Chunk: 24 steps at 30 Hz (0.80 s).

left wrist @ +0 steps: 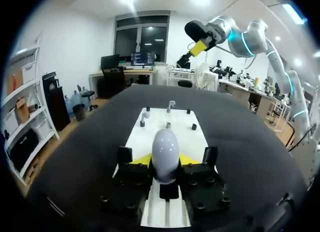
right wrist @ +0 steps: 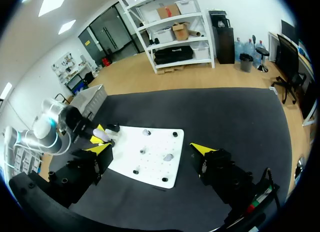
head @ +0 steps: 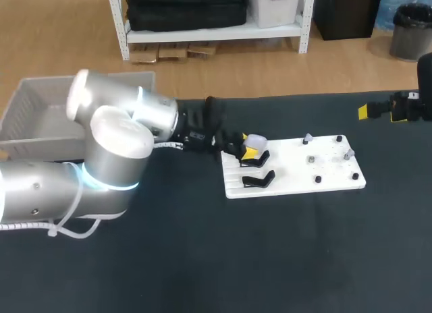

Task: Pick up each earbud case from the left stands, insert the matching earbuds, close the lid, and place the case in the box.

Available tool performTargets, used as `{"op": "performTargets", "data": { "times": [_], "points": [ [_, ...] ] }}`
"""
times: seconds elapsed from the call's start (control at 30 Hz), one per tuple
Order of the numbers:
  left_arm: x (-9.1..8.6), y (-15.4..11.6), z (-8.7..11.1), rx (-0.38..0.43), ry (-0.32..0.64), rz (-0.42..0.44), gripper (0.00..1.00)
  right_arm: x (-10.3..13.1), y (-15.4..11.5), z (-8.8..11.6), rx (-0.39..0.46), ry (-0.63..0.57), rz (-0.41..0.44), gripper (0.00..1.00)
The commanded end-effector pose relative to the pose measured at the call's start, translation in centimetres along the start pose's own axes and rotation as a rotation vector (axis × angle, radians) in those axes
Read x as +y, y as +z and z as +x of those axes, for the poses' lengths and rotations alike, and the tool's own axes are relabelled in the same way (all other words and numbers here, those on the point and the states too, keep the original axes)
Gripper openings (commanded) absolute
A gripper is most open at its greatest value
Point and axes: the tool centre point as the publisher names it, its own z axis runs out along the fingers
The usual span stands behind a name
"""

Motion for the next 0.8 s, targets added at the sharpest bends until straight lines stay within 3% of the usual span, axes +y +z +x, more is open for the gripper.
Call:
{"op": "performTargets", "data": {
  "times": [0.03, 0.2, 0.4, 0.53, 0.8],
  "points": [
    [-0.6, -1.6, -1.0, 0.008, 0.029, 0.003, 0.00, -0.1, 0.0, 0.0, 0.000, -0.001, -0.002, 1.00],
    [-0.4, -2.3, -2.5, 0.015, 0.073, 0.007, 0.00, -0.1, 0.0, 0.0, 0.000, -0.001, -0.002, 1.00],
    [-0.1, -1.8, -4.4, 0.020, 0.112, 0.001, 0.00, 3.9, 2.6, 0.4, 0.114, -0.067, -0.040, 1.00],
    [-0.1, -1.1, -5.6, 0.025, 0.138, -0.008, 0.00, 5.9, 3.8, 0.7, 0.093, -0.074, -0.054, 1.00],
    [-0.4, -0.2, -7.4, 0.032, 0.196, -0.041, 0.00, 8.6, 6.1, 1.2, 0.172, -0.128, -0.093, 1.00]
  ]
}}
